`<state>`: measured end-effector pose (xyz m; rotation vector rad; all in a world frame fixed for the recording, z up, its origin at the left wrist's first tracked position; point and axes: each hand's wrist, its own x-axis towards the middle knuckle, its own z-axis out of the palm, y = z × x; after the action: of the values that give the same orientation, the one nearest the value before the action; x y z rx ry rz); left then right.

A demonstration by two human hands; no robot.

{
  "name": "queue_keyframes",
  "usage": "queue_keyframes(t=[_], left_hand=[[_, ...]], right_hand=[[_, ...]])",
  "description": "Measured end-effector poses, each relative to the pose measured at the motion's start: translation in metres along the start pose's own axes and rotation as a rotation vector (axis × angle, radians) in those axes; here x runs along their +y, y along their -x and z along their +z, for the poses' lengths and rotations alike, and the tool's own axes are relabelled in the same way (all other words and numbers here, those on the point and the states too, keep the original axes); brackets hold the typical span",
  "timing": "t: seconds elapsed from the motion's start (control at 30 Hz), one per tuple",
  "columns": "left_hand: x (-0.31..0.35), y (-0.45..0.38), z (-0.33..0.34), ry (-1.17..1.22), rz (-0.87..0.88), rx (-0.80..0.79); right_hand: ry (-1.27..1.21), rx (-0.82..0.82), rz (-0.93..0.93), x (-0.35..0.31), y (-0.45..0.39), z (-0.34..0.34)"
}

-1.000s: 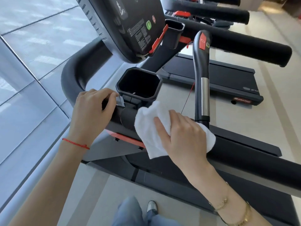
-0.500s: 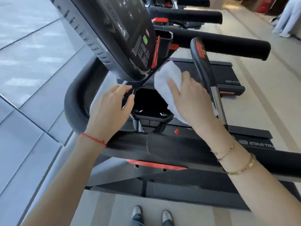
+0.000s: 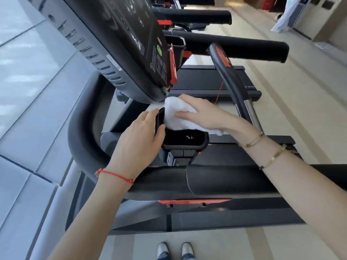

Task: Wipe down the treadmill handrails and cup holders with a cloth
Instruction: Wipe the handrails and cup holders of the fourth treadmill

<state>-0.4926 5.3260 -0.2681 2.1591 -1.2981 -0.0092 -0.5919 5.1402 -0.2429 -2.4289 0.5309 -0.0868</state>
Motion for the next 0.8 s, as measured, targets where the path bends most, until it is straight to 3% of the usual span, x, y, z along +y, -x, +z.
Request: queue_keyframes(t=[0.3,0.53,0.67,0.8], left_hand=[[-0.002,-0.001,0.002,0.007,0.0,0.009],[0.001,0.001,-0.001,0.005,-0.013,0.014],[0.0,0.002,-0.001,0.003,-0.015,0.012],[0.0,0.002,-0.001,-0.008,-0.008,0.013]], right_hand=[[0.025,-0.026,0.027,0.023,0.012,0.001],[0.192,-0.093,-0.134,-0.007,-0.029,0.003],[0.054,0.044,-0.041,0.001,-0.018,0.004],[-0.071,0.034,0.125,0.011,-0.004,0.005]])
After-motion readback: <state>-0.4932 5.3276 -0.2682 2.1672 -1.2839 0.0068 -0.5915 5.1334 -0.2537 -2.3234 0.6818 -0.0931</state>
